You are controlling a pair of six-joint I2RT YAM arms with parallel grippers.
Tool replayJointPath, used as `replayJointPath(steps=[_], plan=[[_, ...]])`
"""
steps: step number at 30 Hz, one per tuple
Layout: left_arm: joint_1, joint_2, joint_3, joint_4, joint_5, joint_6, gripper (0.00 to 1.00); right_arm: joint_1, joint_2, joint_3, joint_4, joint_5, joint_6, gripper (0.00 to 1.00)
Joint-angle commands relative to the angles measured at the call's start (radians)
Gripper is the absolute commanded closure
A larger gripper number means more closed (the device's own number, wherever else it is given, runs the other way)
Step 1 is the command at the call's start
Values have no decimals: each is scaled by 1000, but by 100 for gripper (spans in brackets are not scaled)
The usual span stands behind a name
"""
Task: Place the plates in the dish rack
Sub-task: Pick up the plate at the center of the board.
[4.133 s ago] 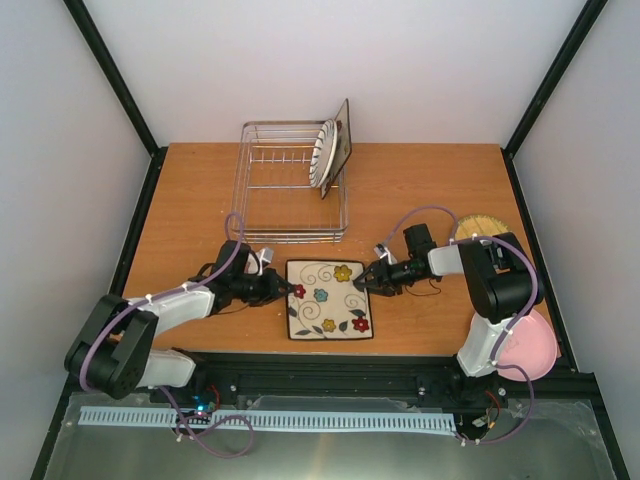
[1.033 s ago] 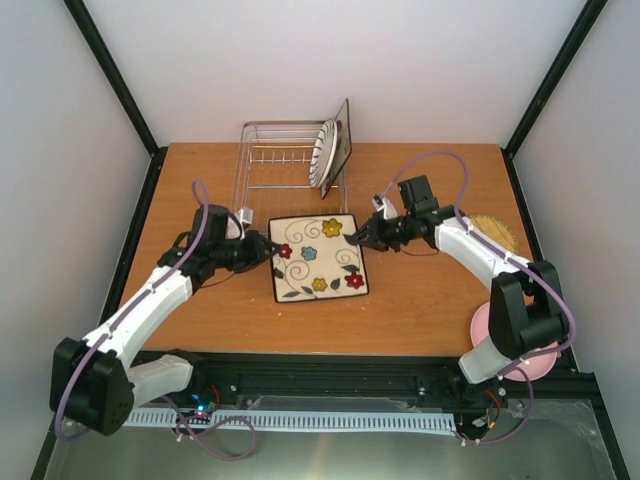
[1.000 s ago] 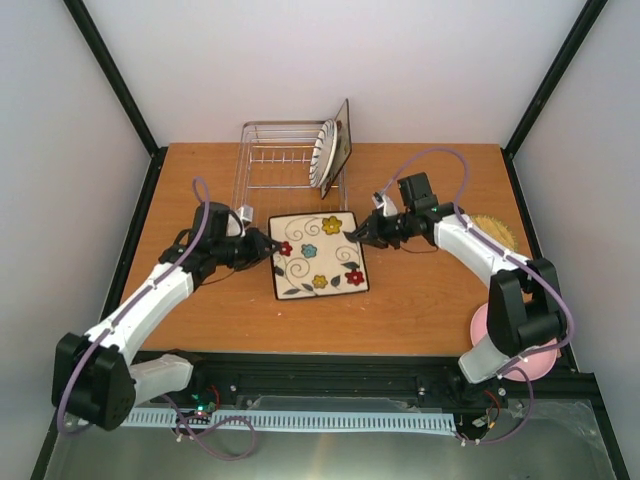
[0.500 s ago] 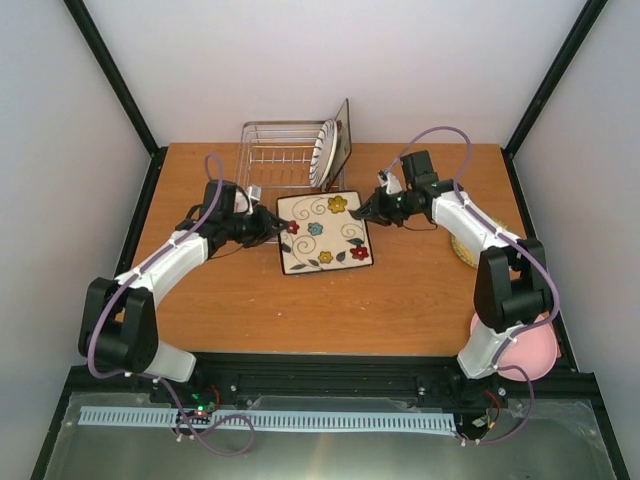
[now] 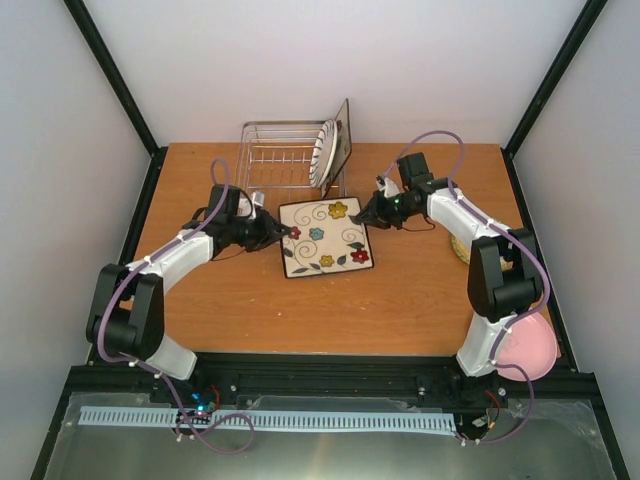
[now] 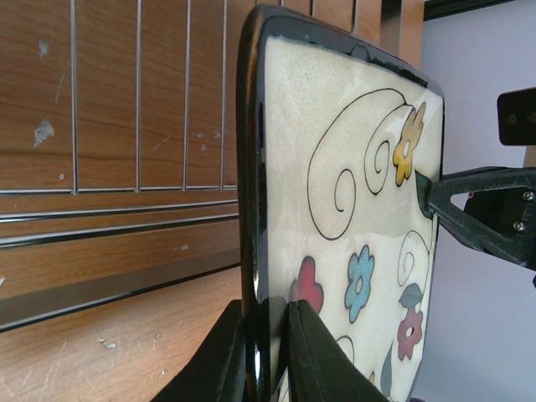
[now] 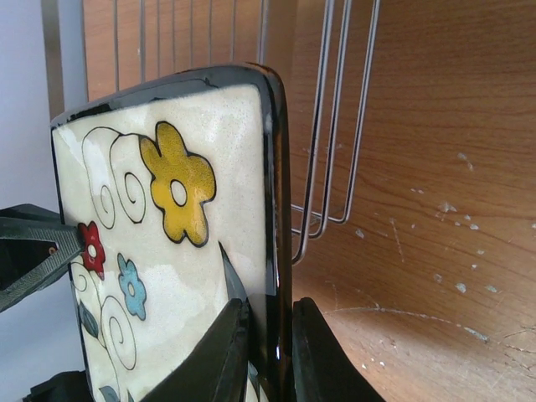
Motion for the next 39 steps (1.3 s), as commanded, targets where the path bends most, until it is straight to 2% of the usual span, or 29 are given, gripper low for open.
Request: replayJointPath(steps=[1, 6, 9, 12, 20, 25, 32, 34, 39], plan=[[-89, 20, 11, 121, 196, 98, 99, 93, 2, 70, 85, -250, 23, 97], [-82, 25, 15, 122, 189, 101, 99, 83, 11, 67, 92, -250, 16, 93], [-59, 30, 10, 127, 197, 96, 99, 68, 15, 61, 103, -258, 20, 82], [-38, 30, 11, 125, 206, 99, 99, 54, 11, 50, 117, -273, 25, 65], [-7, 55, 25, 127, 224, 89, 99, 36, -11, -42, 178, -321, 53, 62], [-1, 73, 11, 189, 246, 28, 99, 36, -30, -107, 229, -340, 79, 60], [2, 113, 8, 245, 262, -22, 99, 37, -44, -162, 258, -361, 90, 62], [2, 119, 7, 261, 264, -31, 99, 37, -43, -165, 268, -367, 96, 66], [2, 126, 21, 246, 262, -18, 99, 37, -43, -157, 252, -373, 96, 95]])
